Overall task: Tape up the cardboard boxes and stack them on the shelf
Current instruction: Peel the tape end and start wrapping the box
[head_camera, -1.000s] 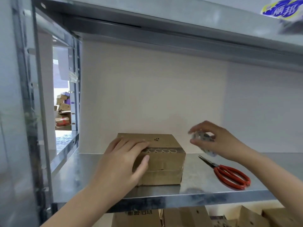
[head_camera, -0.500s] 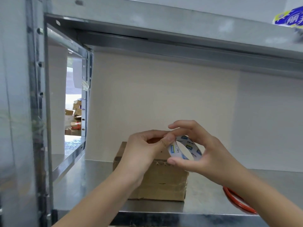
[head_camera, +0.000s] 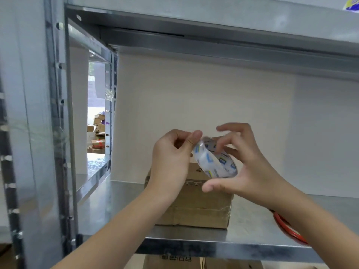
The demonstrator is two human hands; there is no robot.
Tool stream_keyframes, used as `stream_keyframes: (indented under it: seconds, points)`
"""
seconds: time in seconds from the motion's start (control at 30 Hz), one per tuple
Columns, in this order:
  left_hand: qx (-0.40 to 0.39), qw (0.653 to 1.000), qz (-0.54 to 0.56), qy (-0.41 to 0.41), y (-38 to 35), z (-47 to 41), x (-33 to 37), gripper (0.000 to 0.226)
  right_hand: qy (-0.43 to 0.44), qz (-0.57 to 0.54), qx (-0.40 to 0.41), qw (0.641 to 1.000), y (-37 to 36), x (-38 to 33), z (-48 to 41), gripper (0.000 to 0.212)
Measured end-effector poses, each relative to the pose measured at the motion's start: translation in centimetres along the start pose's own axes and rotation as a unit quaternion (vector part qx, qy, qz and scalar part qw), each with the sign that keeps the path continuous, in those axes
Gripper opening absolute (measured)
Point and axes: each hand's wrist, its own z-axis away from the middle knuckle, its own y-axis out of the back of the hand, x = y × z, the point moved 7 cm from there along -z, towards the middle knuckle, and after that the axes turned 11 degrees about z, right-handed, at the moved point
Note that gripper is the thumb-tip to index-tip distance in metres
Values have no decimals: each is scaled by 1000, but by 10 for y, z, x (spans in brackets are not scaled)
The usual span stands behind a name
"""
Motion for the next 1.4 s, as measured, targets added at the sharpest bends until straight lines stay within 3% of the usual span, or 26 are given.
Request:
stream_keyframes:
  seconds: [0.1,0.17,0.3,0.4,0.53,0.67,0.83,1.03,1.13,1.27,1.4]
  points:
    - [26,999,-1,-27,8,-11,3,21,22,85,-12,996,-2,8,2,35]
    - [26,999,-9,-26,13,-18,0,20,5,86,-11,996,6,10,2,29]
    - [66,998,-22,-7,42,-39,-8,19,-87,6,-106,991,18,22,1,50]
    - [87,993,-80,-13,67,-51,-9,19,-199,10,-109,974,37,52,-4,73]
    - [116,980,-161,-24,101,-52,-10,25,-263,36,-70,962,63,91,-5,61]
    - [107,967,-230,8,113,-36,-29,23,-319,69,-117,938,45,123,6,56]
    - [97,957,-267,51,123,-24,-50,21,-301,86,-153,937,21,134,8,56]
    - [72,942,-310,109,123,-6,-70,21,-276,112,-148,943,7,134,4,59]
    - [4,934,-319,160,103,11,-83,19,-276,102,-172,940,-15,135,11,61]
    - [-66,915,-285,277,97,4,-97,47,-297,42,-181,936,-30,139,17,61]
    - [-107,880,-306,347,90,8,-95,9,-302,30,-188,934,-28,141,21,58]
